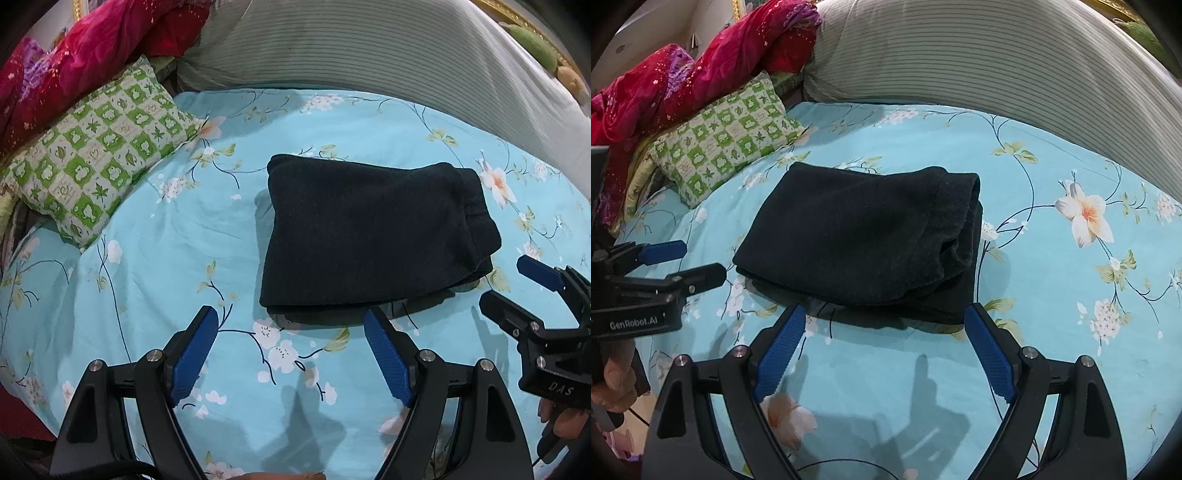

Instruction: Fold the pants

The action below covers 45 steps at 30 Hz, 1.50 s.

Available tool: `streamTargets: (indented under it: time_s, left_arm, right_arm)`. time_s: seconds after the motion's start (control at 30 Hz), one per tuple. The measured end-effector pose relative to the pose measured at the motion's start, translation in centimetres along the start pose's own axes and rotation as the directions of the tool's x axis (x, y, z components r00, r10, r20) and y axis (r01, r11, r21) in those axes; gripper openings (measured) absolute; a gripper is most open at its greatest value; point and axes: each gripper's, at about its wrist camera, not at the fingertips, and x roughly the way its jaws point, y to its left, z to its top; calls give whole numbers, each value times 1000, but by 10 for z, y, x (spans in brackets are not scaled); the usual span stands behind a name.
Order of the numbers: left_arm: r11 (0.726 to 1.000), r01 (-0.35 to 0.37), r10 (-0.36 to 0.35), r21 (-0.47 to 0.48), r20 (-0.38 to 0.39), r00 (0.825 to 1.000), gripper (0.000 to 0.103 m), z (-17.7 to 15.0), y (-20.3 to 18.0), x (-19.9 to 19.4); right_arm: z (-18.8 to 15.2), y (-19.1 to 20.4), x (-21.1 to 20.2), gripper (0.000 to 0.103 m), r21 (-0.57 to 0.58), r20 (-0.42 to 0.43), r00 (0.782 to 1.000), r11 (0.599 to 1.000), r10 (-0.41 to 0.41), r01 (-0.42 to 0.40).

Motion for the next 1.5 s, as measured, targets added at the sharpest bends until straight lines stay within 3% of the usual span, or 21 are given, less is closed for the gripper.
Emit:
streamTargets:
  time_s: [0.3, 0.87, 1.5]
  left_arm:
    - [999, -39, 38, 13, 55, 998, 82, 0, -1, 3]
    - [999, -36, 36, -5, 9, 999, 84, -4, 5, 22]
    - [1000, -27, 26, 13, 10, 1000, 84, -3, 2, 23]
  right_arm:
    - [-1, -3, 3, 88, 5, 85, 996, 1000, -25, 25]
    - [-7, -3, 26, 88, 27, 27, 999, 1000, -17, 17]
    - [-5, 2, 25, 88, -9, 34, 999, 1000, -21, 22]
